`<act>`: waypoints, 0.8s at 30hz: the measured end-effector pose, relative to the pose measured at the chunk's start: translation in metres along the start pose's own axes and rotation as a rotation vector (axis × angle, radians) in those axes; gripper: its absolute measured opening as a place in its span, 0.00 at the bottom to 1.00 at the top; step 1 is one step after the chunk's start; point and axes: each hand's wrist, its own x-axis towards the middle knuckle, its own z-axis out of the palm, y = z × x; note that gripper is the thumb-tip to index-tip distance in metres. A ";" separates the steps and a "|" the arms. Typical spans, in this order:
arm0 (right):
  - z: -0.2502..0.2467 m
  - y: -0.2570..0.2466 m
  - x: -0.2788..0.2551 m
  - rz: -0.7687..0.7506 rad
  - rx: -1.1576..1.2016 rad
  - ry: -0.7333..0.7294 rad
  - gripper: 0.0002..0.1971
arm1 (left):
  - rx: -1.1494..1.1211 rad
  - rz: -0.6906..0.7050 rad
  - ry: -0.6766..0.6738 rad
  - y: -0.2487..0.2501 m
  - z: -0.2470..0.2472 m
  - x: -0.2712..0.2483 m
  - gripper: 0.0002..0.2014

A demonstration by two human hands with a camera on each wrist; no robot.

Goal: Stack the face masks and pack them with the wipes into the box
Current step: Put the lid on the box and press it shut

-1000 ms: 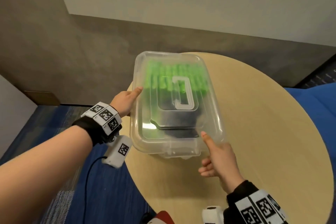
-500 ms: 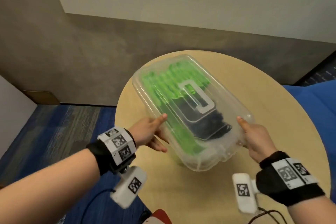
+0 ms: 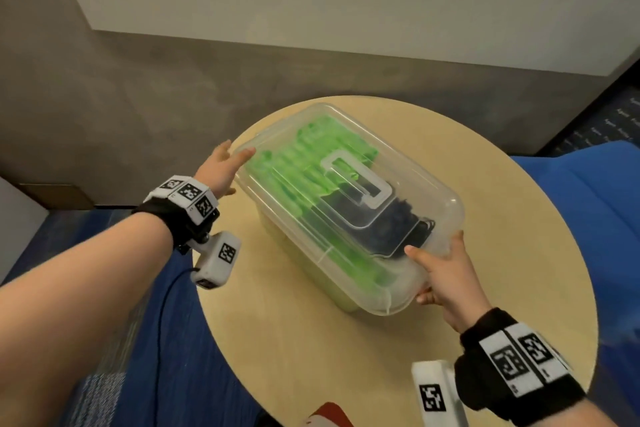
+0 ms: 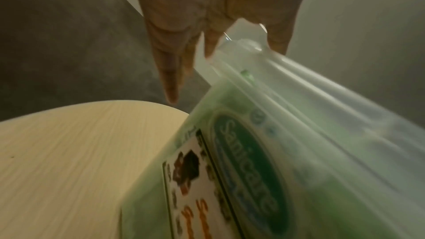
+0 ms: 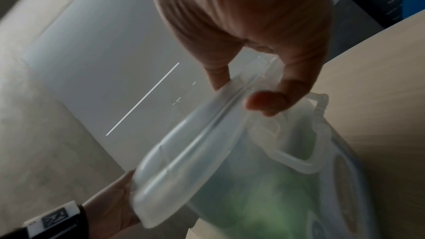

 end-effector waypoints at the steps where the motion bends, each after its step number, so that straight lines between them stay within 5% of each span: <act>1: -0.001 0.001 0.003 -0.007 -0.010 0.005 0.42 | -0.001 0.006 -0.028 0.002 0.000 0.005 0.29; 4: -0.007 0.003 0.012 -0.019 -0.039 -0.002 0.43 | -0.010 0.021 -0.011 0.004 0.003 0.009 0.20; 11: -0.031 -0.035 0.058 -0.075 -0.279 0.057 0.39 | 0.106 -0.015 0.103 -0.009 -0.001 -0.017 0.16; 16: -0.049 -0.073 0.103 -0.126 -0.625 0.121 0.29 | 0.078 -0.065 0.075 -0.015 0.027 -0.055 0.18; 24: -0.075 -0.098 0.152 -0.121 -0.672 -0.067 0.20 | 0.050 -0.202 0.096 0.001 0.072 -0.050 0.35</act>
